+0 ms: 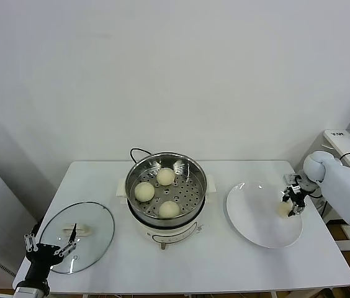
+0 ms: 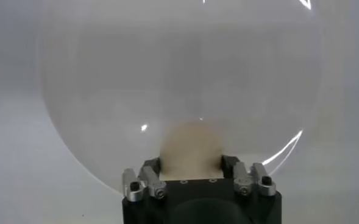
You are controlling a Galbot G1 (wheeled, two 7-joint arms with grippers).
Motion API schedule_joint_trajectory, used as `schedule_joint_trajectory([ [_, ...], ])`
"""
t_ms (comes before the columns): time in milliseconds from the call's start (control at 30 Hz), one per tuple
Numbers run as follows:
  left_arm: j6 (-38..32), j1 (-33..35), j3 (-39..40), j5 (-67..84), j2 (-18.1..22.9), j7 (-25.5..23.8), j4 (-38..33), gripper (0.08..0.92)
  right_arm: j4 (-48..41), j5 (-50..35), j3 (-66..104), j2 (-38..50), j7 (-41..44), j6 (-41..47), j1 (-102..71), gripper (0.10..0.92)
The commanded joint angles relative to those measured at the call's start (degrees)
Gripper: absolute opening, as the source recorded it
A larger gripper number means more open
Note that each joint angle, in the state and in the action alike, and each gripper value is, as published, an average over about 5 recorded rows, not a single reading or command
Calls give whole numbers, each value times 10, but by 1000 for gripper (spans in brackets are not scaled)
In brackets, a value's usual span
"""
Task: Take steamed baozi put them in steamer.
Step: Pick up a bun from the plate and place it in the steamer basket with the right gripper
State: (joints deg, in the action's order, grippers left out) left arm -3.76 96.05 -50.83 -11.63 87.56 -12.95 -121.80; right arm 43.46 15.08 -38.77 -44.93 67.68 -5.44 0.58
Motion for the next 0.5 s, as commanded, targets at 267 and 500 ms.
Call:
schedule_joint_trajectory([
  [267, -3, 6, -3, 1, 8, 0, -10, 823, 175, -294, -213, -5, -1, 99, 244, 382],
  [500, -2, 4, 1, -1, 13, 0, -17, 823, 252, -463, -254, -60, -16, 204, 352, 382],
])
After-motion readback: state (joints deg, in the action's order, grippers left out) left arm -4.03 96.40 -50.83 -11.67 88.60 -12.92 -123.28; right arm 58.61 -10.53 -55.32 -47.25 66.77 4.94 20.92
